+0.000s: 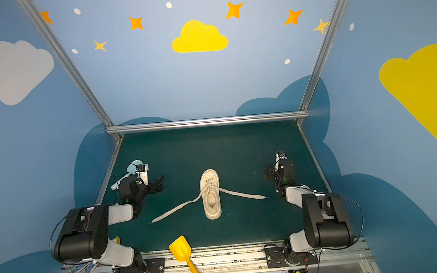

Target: Tie the shoes

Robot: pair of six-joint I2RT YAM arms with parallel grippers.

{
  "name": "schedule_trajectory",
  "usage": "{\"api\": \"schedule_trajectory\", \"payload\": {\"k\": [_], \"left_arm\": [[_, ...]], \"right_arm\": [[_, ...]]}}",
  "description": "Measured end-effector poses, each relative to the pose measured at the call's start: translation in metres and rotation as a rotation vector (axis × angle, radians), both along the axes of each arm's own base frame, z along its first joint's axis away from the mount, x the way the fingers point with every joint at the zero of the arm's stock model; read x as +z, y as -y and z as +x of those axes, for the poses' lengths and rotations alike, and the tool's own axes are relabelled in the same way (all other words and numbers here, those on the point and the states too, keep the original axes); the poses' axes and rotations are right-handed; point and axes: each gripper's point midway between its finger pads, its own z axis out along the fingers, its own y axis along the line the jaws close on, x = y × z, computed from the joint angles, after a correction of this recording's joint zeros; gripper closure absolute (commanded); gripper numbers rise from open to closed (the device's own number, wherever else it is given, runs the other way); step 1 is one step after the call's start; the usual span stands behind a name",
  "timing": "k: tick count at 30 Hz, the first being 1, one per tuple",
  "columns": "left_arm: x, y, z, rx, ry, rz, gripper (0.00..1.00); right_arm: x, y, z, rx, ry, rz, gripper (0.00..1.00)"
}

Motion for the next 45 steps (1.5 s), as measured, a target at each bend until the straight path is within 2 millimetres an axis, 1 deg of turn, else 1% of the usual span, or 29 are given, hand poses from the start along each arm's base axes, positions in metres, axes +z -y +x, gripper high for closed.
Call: {"api": "schedule_trajectory", "payload": {"k": [17, 27, 29, 31, 32, 34, 35, 36, 38, 39, 40, 41, 43, 45], "left_arm": [[0.000, 0.000, 0.000, 0.000, 0.000, 0.000, 0.01], [0.001, -0.008, 0.001, 0.049, 0.000, 0.009, 0.01], [0.010, -0.012, -0.001, 0.077, 0.019, 0.013, 0.01], [0.029, -0.016, -0.008, 0.107, 0.054, 0.013, 0.01], [0.039, -0.017, -0.012, 0.120, 0.069, 0.011, 0.01], [0.066, -0.018, -0.021, 0.141, 0.104, 0.010, 0.01], [0.079, -0.019, -0.025, 0.154, 0.120, 0.011, 0.01], [0.089, -0.020, -0.028, 0.164, 0.127, 0.012, 0.01], [0.103, -0.022, -0.035, 0.189, 0.111, 0.008, 0.01], [0.107, -0.024, -0.038, 0.206, 0.089, 0.011, 0.01], [0.110, -0.025, -0.041, 0.220, 0.067, 0.016, 0.01], [0.111, -0.027, -0.044, 0.242, 0.028, 0.027, 0.01], [0.112, -0.031, -0.050, 0.274, -0.046, 0.047, 0.01], [0.111, -0.034, -0.057, 0.296, -0.131, 0.054, 0.01]], "right_arm": [[0.000, 0.000, 0.000, 0.000, 0.000, 0.000, 0.11], [0.000, 0.000, 0.000, 0.002, 0.000, -0.008, 0.11], [0.000, 0.002, 0.000, 0.001, -0.020, -0.025, 0.11], [0.009, 0.006, 0.003, -0.023, -0.065, -0.031, 0.12], [0.017, 0.007, 0.006, -0.037, -0.076, -0.028, 0.12], [0.047, 0.010, 0.013, -0.074, -0.074, -0.011, 0.13], [0.066, 0.010, 0.015, -0.094, -0.071, 0.006, 0.13], [0.080, 0.010, 0.015, -0.105, -0.073, 0.022, 0.13], [0.098, 0.006, 0.010, -0.125, -0.105, 0.073, 0.13], [0.100, 0.003, 0.005, -0.133, -0.145, 0.101, 0.13], [0.100, -0.002, -0.002, -0.137, -0.188, 0.133, 0.13], [0.094, -0.008, -0.011, -0.142, -0.252, 0.167, 0.13], [0.074, -0.022, -0.032, -0.148, -0.396, 0.220, 0.13], [0.045, -0.037, -0.062, -0.152, -0.582, 0.249, 0.12]]}}
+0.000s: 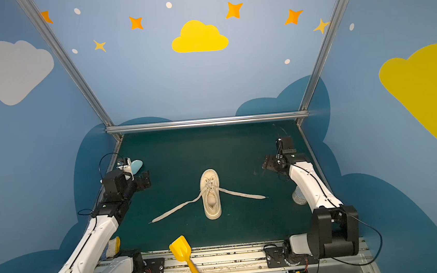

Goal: Tie the shoes
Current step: 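Grasp the nearest lace end with the right gripper while the left gripper lowers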

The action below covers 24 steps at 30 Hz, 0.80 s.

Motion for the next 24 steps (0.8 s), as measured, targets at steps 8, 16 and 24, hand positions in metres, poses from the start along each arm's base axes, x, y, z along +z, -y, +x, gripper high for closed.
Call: {"api": "schedule_trajectory", "payload": {"k": [8, 16, 24], "left_arm": [[-0.037, 0.006, -0.027, 0.036, -0.365, -0.075, 0.01], [-0.072, 0.035, -0.051, 0.028, -0.556, -0.269, 0.01], [-0.104, 0.062, -0.068, 0.024, -0.677, -0.383, 0.01]], "right_arm": [[-0.043, -0.043, -0.077, 0.059, -0.412, 0.105, 0.15], [-0.056, -0.063, -0.091, 0.081, -0.490, 0.136, 0.24], [-0.080, -0.068, -0.084, 0.108, -0.539, 0.079, 0.34]]}}
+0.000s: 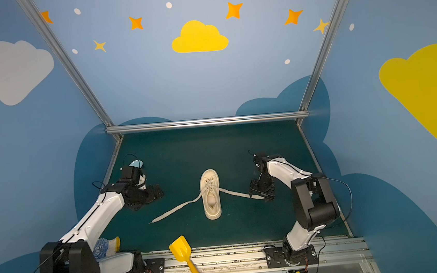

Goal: Tie the shoes
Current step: 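Grasp the nearest lace end with the right gripper while the left gripper lowers, then lift the held lace with the right gripper and carry it over the sneaker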

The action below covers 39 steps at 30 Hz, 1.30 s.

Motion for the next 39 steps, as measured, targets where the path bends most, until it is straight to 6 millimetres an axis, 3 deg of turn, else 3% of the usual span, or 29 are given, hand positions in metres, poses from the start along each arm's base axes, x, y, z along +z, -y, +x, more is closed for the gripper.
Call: {"api": "schedule_trajectory", "payload": {"k": [8, 19, 25, 34, 39], "left_arm": [[-0.019, 0.011, -0.011, 0.010, -0.049, -0.047, 0.01], [-0.029, 0.018, -0.014, 0.030, -0.086, -0.084, 0.01], [-0.036, 0.024, -0.018, 0.014, -0.120, -0.080, 0.01], [-0.036, 0.035, -0.023, -0.022, -0.130, -0.058, 0.01], [-0.036, 0.038, -0.027, -0.026, -0.146, -0.038, 0.01]], "right_arm": [[-0.006, -0.007, 0.020, 0.082, 0.024, -0.032, 0.39], [-0.018, -0.006, 0.025, 0.124, 0.011, -0.065, 0.47], [-0.025, -0.007, 0.026, 0.126, 0.000, -0.088, 0.61], [-0.026, -0.007, 0.023, 0.165, 0.023, -0.100, 0.93], [-0.020, -0.019, 0.022, 0.196, 0.050, -0.038, 0.99]]}}
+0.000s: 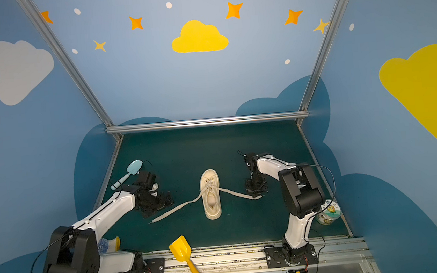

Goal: Tie the shoes
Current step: 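Lift the held lace with the right gripper and carry it over the sneaker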

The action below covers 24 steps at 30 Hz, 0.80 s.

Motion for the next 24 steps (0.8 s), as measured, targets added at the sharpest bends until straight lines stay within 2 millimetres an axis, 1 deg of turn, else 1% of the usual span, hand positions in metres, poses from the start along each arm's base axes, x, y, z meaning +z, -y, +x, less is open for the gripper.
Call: {"api": "schedule_trajectory", "payload": {"k": [7, 13, 15, 18, 21, 23, 24], "left_arm": [[0.000, 0.000, -0.006, 0.027, -0.021, 0.018, 0.02], [-0.011, 0.003, -0.013, 0.023, -0.077, 0.039, 0.01], [-0.013, 0.005, -0.014, 0.018, -0.091, 0.043, 0.01], [-0.013, 0.008, -0.014, 0.015, -0.096, 0.036, 0.02], [-0.010, 0.014, -0.008, 0.018, -0.091, 0.012, 0.01], [-0.007, 0.018, -0.002, 0.016, -0.087, -0.004, 0.02], [-0.007, 0.019, 0.001, 0.015, -0.085, -0.009, 0.01]], "right_arm": [[0.041, -0.015, 0.009, 0.037, 0.116, 0.104, 1.00], [0.057, -0.025, 0.018, 0.060, 0.150, 0.149, 1.00], [0.065, -0.028, 0.021, 0.075, 0.170, 0.164, 1.00], [0.093, -0.035, 0.027, 0.104, 0.233, 0.193, 1.00], [0.132, -0.047, 0.033, 0.147, 0.331, 0.242, 1.00], [0.159, -0.058, 0.034, 0.191, 0.401, 0.287, 0.99], [0.169, -0.063, 0.034, 0.210, 0.426, 0.303, 0.99]]}}
